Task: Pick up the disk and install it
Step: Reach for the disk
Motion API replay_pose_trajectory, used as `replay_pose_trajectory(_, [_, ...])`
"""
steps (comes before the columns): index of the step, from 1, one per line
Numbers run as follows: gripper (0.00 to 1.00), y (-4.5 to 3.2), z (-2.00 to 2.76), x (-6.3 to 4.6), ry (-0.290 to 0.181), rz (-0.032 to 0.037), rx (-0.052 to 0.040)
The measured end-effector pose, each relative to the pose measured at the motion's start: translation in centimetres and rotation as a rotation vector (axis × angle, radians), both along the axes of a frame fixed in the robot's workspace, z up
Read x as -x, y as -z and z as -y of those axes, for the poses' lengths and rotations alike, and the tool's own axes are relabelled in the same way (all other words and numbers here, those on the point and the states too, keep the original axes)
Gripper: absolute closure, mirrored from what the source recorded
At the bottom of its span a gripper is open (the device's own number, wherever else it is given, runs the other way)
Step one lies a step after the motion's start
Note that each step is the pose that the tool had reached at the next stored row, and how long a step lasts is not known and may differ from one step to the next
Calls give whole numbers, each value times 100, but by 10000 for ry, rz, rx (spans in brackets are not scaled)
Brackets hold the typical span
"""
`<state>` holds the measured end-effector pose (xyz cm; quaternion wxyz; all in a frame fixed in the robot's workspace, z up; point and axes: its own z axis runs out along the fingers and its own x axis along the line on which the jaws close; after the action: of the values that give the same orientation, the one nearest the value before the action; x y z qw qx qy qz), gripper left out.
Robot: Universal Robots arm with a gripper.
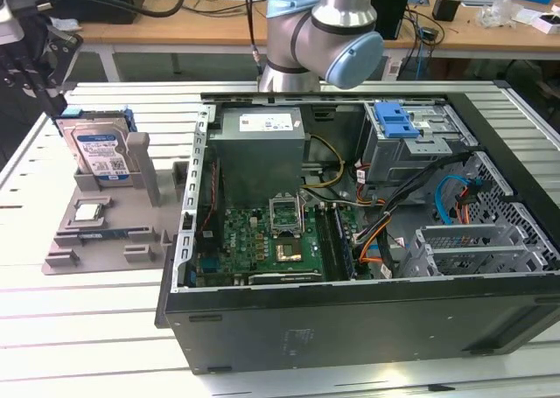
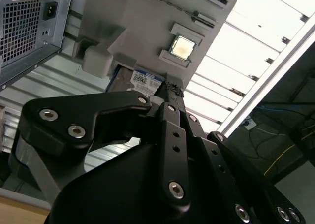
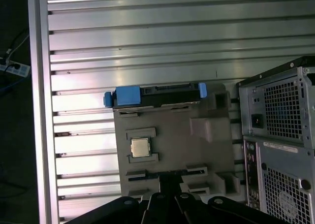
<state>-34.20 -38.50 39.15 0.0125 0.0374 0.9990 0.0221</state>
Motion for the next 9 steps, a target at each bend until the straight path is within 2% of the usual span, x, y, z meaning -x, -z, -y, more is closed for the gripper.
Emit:
replay_pose_trajectory(4, [89,2,-15,52,-1,1,0])
replay_pose_trajectory(9, [89,6,-69,96,0,1,0])
